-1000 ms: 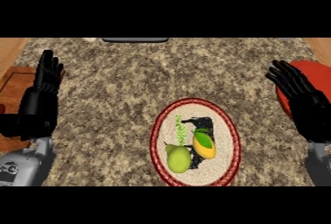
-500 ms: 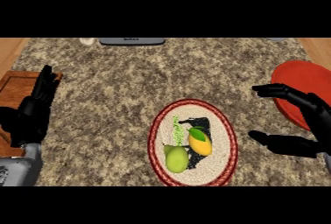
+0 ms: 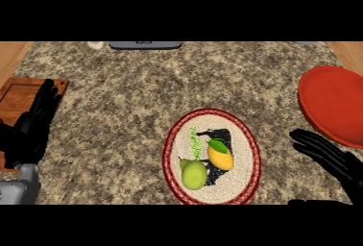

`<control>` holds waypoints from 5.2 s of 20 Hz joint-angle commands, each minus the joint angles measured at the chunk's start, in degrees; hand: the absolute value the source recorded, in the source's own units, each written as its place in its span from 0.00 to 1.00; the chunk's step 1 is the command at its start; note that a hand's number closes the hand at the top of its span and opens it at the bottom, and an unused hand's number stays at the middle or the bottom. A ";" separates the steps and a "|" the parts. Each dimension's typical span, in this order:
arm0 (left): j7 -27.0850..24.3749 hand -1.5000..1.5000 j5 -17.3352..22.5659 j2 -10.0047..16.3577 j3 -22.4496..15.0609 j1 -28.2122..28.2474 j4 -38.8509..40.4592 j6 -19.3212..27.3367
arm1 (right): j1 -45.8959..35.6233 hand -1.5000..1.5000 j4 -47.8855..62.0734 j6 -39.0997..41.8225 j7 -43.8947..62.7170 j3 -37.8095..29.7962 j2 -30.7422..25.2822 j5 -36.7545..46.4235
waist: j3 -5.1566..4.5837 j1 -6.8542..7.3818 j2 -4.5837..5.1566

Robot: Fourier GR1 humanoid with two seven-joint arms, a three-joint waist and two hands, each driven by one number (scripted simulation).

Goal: Pick the lemon from the placemat and place it in the bowl

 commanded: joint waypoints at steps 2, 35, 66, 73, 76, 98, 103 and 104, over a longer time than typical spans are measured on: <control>2.27 0.50 -1.53 -1.44 0.70 -1.70 0.11 -0.88 | -1.30 0.00 -7.15 5.99 8.04 -4.89 -0.86 -0.93 | -0.03 0.25 0.07; 1.08 0.50 -2.76 -3.37 4.91 -3.63 2.31 -5.13 | -34.81 0.00 3.51 42.89 51.28 21.89 10.56 25.10 | -0.02 0.67 0.14; 4.86 0.50 -6.67 -6.10 9.44 -2.87 -2.04 -9.11 | -29.42 0.00 24.52 29.29 36.07 16.61 29.19 54.54 | -0.01 0.75 0.13; 3.84 0.50 -9.20 -8.61 7.29 0.64 -4.19 -8.66 | -30.58 1.00 32.17 27.81 26.79 15.13 29.17 54.55 | 0.00 0.93 0.16; 1.42 0.50 -9.53 -8.58 8.26 -1.90 -0.23 -9.28 | -29.58 1.00 32.25 27.07 27.55 15.58 32.42 56.55 | -0.01 0.68 0.15; 1.47 0.50 -8.25 -8.80 8.14 -1.72 -1.38 -11.61 | -52.72 1.00 45.23 11.67 88.65 -26.37 32.16 62.27 | -0.13 3.10 0.79; 2.13 0.50 -10.31 -10.06 6.85 -1.16 -2.29 -9.62 | -60.24 1.00 46.23 4.83 97.09 -23.16 27.70 73.35 | -0.08 3.03 0.49; 1.36 0.50 -9.10 -9.21 8.85 -3.21 0.32 -9.89 | -61.42 1.00 45.70 3.29 98.40 -22.37 27.97 75.19 | -0.12 2.35 0.62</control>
